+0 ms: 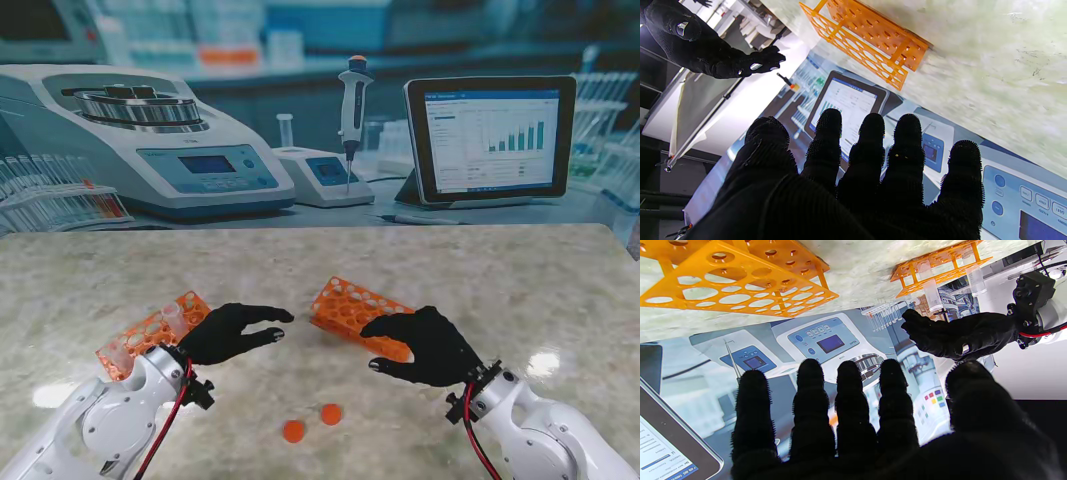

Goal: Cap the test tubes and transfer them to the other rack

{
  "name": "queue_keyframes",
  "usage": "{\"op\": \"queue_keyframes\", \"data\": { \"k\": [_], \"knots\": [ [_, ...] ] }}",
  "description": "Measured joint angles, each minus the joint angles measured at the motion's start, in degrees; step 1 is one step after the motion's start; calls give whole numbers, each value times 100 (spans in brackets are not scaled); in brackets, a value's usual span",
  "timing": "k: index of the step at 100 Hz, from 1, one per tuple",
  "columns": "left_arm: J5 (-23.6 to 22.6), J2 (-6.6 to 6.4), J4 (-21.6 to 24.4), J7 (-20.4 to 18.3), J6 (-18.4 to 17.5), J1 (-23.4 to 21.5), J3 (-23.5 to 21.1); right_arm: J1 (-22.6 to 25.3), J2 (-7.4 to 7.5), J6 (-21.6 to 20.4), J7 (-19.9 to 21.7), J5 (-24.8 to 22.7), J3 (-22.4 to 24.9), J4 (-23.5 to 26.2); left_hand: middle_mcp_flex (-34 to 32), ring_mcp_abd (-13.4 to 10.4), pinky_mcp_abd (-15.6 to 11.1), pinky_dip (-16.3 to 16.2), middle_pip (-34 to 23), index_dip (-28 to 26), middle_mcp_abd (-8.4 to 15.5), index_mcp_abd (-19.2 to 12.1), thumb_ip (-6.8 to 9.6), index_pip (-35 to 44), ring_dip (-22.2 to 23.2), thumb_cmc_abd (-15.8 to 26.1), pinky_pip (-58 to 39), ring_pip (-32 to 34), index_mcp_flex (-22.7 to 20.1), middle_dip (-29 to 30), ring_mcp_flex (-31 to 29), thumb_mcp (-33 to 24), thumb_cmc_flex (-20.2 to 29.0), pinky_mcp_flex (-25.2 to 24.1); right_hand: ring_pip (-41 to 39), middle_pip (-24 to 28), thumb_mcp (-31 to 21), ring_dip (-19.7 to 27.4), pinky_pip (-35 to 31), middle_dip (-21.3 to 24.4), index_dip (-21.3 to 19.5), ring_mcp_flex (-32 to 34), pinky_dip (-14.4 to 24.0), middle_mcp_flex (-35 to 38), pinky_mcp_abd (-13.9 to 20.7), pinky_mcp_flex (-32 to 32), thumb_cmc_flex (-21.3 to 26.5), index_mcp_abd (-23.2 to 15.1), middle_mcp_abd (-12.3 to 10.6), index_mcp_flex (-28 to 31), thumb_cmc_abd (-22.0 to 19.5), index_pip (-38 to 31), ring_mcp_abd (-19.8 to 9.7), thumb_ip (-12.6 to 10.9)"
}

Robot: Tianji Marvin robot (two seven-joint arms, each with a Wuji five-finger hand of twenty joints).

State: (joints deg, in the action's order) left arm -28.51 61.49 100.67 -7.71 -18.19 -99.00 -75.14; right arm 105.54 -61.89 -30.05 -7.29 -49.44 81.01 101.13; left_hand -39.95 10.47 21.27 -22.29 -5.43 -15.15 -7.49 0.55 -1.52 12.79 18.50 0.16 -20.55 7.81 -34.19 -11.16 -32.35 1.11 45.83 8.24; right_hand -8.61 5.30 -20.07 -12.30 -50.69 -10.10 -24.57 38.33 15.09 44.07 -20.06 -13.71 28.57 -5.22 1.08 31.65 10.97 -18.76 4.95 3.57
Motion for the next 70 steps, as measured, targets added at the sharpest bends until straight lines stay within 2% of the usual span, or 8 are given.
{"op": "queue_keyframes", "data": {
  "k": [33, 70],
  "knots": [
    [-41, -1, -2, -11, -36, -5, -38, -30, 1, -42, 5, 32, -4, -25, 219, 0, -2, 0, -1, 0, 6, 0, 0, 0, -18, 0, 0, -53, 1, 0, 144, 0, -2, -143, 0, 0, 0, 0, 0, 0, 0, 0, 0, 0, 10, 33, 2, 0, 0, 0, 0, -1, 0, 0],
    [-163, -30, 161, -308, -79, -22, -355, -21, 1, -55, -34, 11, 7, -33, 358, -3, -59, 7, -1, 1, 53, 0, 0, 0, -85, 0, 187, -157, 66, 0, 494, 0, -3, -329, 0, 0, 0, 0, 0, -7, 0, 0, 0, 0, 16, 39, 3, 0, 0, 0, 0, -1, 0, -1]
  ]
}}
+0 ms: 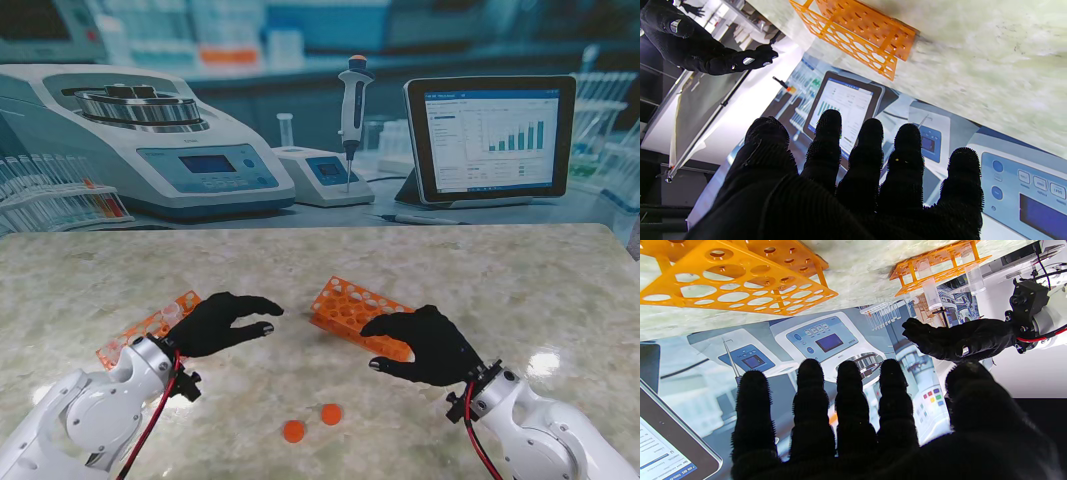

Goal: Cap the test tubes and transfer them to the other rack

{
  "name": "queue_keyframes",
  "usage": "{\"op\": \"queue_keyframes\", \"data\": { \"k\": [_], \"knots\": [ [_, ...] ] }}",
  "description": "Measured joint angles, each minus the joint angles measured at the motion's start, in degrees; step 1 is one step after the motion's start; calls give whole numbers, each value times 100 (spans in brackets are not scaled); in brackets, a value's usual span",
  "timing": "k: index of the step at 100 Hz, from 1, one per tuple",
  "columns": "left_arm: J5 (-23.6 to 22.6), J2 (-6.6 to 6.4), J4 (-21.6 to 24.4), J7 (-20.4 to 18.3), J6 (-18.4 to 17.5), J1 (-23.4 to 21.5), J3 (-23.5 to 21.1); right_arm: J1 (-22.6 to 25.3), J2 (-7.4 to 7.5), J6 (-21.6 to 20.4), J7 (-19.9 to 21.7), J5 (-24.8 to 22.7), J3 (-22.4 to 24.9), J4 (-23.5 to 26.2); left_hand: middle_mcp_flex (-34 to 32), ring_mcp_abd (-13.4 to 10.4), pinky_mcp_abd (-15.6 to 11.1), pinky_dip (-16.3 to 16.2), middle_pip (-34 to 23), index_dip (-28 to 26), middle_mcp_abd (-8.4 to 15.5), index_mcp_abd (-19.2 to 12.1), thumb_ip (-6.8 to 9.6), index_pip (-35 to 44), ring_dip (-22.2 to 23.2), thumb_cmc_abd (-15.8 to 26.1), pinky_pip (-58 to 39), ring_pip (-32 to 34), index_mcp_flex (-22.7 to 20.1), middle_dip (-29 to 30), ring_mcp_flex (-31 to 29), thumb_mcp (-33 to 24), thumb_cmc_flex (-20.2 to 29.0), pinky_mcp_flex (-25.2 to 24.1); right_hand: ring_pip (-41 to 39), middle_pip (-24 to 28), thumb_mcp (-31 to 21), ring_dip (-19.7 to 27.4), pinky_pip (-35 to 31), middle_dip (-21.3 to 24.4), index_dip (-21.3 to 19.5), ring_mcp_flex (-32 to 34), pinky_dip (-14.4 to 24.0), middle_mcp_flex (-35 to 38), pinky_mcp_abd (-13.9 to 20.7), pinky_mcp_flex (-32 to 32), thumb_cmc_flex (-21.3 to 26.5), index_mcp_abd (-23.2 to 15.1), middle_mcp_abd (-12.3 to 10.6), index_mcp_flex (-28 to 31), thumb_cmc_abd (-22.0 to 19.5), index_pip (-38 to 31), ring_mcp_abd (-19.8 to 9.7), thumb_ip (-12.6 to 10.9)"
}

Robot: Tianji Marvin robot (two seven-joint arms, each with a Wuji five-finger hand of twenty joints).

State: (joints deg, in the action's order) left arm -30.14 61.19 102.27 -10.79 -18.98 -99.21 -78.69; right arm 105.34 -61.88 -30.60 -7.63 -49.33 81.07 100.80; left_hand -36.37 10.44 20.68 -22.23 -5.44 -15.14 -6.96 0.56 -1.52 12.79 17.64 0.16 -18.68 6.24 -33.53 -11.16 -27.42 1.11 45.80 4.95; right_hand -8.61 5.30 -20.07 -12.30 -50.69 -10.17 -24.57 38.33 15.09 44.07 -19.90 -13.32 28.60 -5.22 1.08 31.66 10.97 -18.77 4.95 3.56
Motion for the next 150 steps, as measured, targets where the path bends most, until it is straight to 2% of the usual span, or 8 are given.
{"op": "queue_keyframes", "data": {
  "k": [33, 96, 123, 150],
  "knots": [
    [-126, -46, 299, -358, 3, -129, -539, -9, 0, -22, -6, -8, 1, -28, 59, -40, -24, 7, 0, 0, 46, 0, 0, 0, -56, 0, 199, -40, 0, 0, 106, 0, -2, -49, 0, 0, 1, 0, 1, 0, 0, 0, 0, 0, 4, 13, 0, 0, 0, 0, 0, 0, 0, -1],
    [-563, -84, 802, -540, -143, -845, -1871, -96, 17, -30, 72, -8, -66, -103, 293, -116, -72, 7, 42, 23, 87, 0, 0, -72, -119, 0, 415, -78, 319, 0, 353, 0, -8, -131, 0, 0, 1, 0, 6, -50, 0, 0, 2, 0, 7, 20, 1, 0, 0, 0, 0, 0, 0, -2],
    [-733, -88, 731, -440, -279, -991, -2228, -123, 23, -30, 110, -2, -94, -109, 582, -141, -110, 7, 67, 119, 141, 0, 0, -158, -198, 0, 567, -183, 434, 0, 614, 0, -10, -252, 0, 0, 1, 0, 54, -50, 0, 0, 5, 0, 9, 21, 1, 0, 0, 0, 0, 0, 0, -2],
    [-957, -54, 482, -87, -416, -1196, -2627, -139, 27, -28, 143, 3, -113, -112, 646, -185, -135, 7, 108, 161, 141, 71, 0, -237, -234, 0, 688, -197, 540, 0, 689, 0, -11, -272, 0, 0, 1, 0, 55, -50, 0, 0, 21, 0, 9, 21, 1, 0, 0, 0, 0, 0, 0, -2]
  ]
}}
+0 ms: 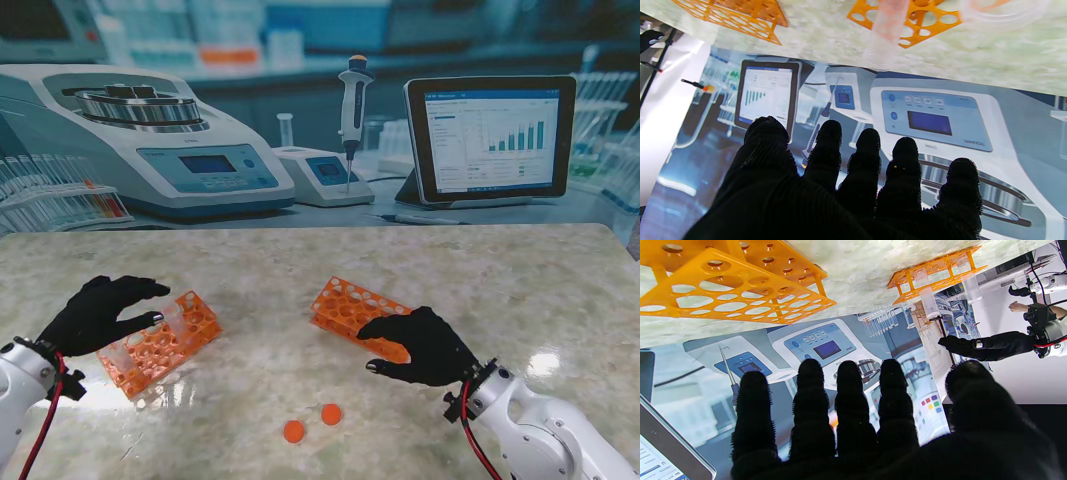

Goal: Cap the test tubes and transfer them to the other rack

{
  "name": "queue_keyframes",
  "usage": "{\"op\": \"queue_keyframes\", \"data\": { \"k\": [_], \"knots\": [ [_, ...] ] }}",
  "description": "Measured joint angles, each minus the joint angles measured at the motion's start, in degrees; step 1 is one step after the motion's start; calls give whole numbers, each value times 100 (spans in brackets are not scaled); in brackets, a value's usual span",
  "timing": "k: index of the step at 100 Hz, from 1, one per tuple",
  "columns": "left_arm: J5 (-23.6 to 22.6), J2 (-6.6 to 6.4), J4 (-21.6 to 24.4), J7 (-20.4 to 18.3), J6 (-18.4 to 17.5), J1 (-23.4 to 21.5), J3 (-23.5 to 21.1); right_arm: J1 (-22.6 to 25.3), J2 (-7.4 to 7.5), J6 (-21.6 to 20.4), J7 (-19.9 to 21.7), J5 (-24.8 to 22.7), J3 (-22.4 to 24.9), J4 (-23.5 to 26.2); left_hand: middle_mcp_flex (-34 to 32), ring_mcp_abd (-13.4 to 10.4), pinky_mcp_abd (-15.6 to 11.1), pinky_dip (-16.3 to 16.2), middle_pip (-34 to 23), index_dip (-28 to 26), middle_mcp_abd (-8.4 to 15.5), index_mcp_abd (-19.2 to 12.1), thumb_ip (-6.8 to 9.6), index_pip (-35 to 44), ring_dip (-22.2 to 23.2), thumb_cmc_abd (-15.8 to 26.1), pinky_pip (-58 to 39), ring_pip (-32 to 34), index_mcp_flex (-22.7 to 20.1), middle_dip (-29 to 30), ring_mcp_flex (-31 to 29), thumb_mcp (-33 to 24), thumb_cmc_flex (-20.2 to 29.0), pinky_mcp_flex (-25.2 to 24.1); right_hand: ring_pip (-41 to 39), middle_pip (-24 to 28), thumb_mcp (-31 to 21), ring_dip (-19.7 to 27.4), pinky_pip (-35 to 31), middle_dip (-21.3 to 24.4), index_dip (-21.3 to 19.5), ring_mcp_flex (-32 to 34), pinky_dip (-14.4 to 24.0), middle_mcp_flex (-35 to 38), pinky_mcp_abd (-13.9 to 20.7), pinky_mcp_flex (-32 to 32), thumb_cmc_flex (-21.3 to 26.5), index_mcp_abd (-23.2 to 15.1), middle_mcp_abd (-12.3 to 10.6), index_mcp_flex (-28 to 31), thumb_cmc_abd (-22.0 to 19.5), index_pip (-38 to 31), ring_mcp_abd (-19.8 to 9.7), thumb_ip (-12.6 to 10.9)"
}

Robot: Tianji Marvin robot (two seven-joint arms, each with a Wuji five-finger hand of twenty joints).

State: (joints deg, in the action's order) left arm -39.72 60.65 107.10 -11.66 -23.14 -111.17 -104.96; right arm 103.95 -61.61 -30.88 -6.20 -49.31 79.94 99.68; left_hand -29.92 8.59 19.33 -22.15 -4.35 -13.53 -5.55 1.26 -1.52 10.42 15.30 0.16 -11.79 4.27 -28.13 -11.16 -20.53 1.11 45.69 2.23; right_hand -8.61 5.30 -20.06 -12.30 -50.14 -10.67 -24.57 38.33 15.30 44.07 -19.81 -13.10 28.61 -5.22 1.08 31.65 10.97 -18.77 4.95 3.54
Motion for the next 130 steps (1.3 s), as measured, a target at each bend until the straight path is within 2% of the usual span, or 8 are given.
{"op": "queue_keyframes", "data": {
  "k": [59, 95, 130],
  "knots": [
    [-526, 84, -472, 622, -213, -429, -549, -25, 10, 6, 72, 12, -43, -1, 238, -11, -27, 0, 24, 65, 2, 68, 0, -60, -58, -106, 112, -52, 101, 0, 135, 0, -68, -60, -1, 0, 0, 0, 1, 0, 0, -46, 2, 0, 1, 2, 0, 0, 0, 0, 0, 0, 0, -1],
    [-771, 109, -913, 1088, -218, -485, -570, -44, 16, 9, 107, 14, -72, -1, 297, -18, -37, 0, 24, 79, 3, 192, 0, -130, -95, -313, 146, -86, 104, 0, 254, 0, -82, -85, -1, 0, 0, 0, 2, 0, 0, -46, 3, 0, 1, 2, 0, 0, 0, 0, 0, 0, 0, -1],
    [-862, 110, -1353, 1263, -182, -364, -391, -65, 24, 12, 151, 22, -104, -1, 360, -19, -40, 0, 73, 134, 3, 195, 0, -150, -114, -561, 202, -102, 160, 0, 357, 1, -85, -131, -1, 0, 0, 0, 2, 0, 0, -46, 4, 0, 1, 4, 0, 0, 0, 0, 0, 0, 0, -1]
  ]
}}
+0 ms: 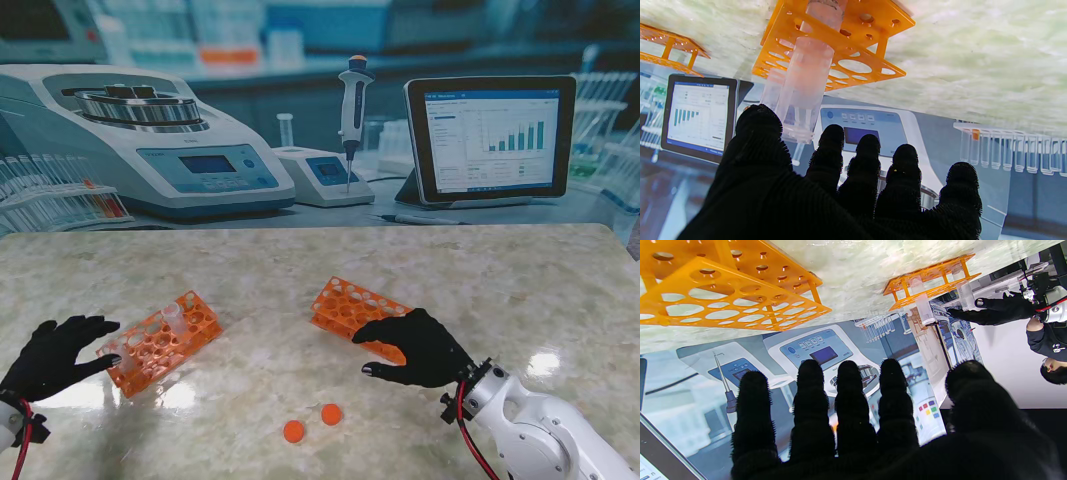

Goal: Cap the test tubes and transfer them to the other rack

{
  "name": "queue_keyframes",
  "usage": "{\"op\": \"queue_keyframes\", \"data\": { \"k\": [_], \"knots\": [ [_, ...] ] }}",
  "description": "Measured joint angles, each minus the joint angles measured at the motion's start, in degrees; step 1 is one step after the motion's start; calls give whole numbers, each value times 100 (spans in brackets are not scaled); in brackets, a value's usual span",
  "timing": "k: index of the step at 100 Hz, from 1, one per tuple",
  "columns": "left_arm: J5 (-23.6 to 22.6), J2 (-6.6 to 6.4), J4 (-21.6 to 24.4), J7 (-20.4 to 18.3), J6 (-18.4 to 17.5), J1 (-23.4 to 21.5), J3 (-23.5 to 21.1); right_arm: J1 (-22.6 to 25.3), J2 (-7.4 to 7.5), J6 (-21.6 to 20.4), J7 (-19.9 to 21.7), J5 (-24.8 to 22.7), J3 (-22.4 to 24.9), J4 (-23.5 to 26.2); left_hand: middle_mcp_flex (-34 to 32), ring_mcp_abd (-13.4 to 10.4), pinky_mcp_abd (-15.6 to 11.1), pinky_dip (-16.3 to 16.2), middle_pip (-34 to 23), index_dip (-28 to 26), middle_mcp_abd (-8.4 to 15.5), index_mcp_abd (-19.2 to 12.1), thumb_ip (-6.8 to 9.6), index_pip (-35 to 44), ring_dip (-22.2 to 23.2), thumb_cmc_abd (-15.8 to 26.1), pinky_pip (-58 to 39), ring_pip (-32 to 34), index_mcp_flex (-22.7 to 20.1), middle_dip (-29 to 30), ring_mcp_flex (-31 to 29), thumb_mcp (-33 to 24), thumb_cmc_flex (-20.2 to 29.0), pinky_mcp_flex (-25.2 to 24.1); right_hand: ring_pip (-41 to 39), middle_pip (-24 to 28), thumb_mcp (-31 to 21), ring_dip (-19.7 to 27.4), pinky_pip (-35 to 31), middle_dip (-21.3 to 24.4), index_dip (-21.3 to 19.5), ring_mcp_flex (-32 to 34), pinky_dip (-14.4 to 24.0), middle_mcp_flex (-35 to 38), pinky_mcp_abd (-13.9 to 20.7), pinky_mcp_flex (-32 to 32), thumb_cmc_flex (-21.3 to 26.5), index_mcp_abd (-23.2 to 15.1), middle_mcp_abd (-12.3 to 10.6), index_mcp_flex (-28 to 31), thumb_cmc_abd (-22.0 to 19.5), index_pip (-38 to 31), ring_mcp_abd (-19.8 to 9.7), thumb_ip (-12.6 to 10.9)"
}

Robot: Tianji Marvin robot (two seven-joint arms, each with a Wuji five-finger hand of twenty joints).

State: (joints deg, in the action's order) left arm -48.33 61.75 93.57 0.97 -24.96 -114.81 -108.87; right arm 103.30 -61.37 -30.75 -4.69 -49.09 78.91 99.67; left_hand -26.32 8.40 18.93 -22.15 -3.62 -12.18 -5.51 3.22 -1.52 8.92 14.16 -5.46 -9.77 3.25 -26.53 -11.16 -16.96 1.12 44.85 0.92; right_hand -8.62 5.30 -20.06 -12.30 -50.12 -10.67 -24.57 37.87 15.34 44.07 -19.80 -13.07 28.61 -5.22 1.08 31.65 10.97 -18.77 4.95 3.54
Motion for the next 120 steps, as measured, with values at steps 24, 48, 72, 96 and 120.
{"op": "queue_keyframes", "data": {
  "k": [24, 48, 72, 96, 120],
  "knots": [
    [-21, -10, -320, 95, 81, 219, 227, -3, 1, 0, 2, 1, -1, 0, 131, -4, -1, 1, 29, 1, 1, 55, -1, -41, -57, -53, 52, -45, 0, 47, 73, 85, -60, -26, 0, 0, 0, 0, 0, 0, 0, 0, 0, 0, 1, 0, 0, 0, 0, 0, 0, 0, 0, 0],
    [-18, -13, -515, 151, 117, 375, 364, -15, 5, 0, 32, 10, -15, -1, 197, -8, -3, 56, 49, 6, 2, 60, -7, -41, -64, -111, 87, -68, 0, 118, 133, 88, -65, -70, 0, 0, 0, 0, 0, 0, 0, 0, 0, 0, 0, 1, 0, 0, 0, 0, 0, 0, 0, 0],
    [-27, -22, -714, 237, 150, 512, 502, -21, 8, 0, 46, 10, -30, -1, 257, -76, -12, 59, 60, 21, 6, 65, -56, -41, -67, -111, 93, -76, 0, 122, 193, 92, -146, -73, 0, 0, 0, 0, 1, 0, 0, 0, 0, 0, 1, 1, 0, 0, 0, 0, 0, 0, 0, 0],
    [-33, -24, -833, 298, 167, 582, 566, -28, 10, 19, 100, 35, -33, 9, 258, -80, -16, 60, 60, 65, 7, 67, -56, -41, -122, -106, 97, -76, 0, 124, 194, 155, -268, -73, 0, 0, 0, 0, 1, 0, 0, 0, 0, 0, 1, 2, 0, 0, 0, 0, 0, 0, 0, 0],
    [-3, -25, -881, 345, 226, 603, 630, -27, 12, 42, 125, 47, -35, 36, 283, -81, -22, 61, 60, 70, 7, 67, -56, -41, -124, -103, 99, -76, 0, 125, 273, 158, -340, -74, 0, 0, 0, 0, 1, 0, 0, 0, 0, 0, 0, 2, 0, 0, 0, 0, 0, 0, 0, 0]
  ]
}}
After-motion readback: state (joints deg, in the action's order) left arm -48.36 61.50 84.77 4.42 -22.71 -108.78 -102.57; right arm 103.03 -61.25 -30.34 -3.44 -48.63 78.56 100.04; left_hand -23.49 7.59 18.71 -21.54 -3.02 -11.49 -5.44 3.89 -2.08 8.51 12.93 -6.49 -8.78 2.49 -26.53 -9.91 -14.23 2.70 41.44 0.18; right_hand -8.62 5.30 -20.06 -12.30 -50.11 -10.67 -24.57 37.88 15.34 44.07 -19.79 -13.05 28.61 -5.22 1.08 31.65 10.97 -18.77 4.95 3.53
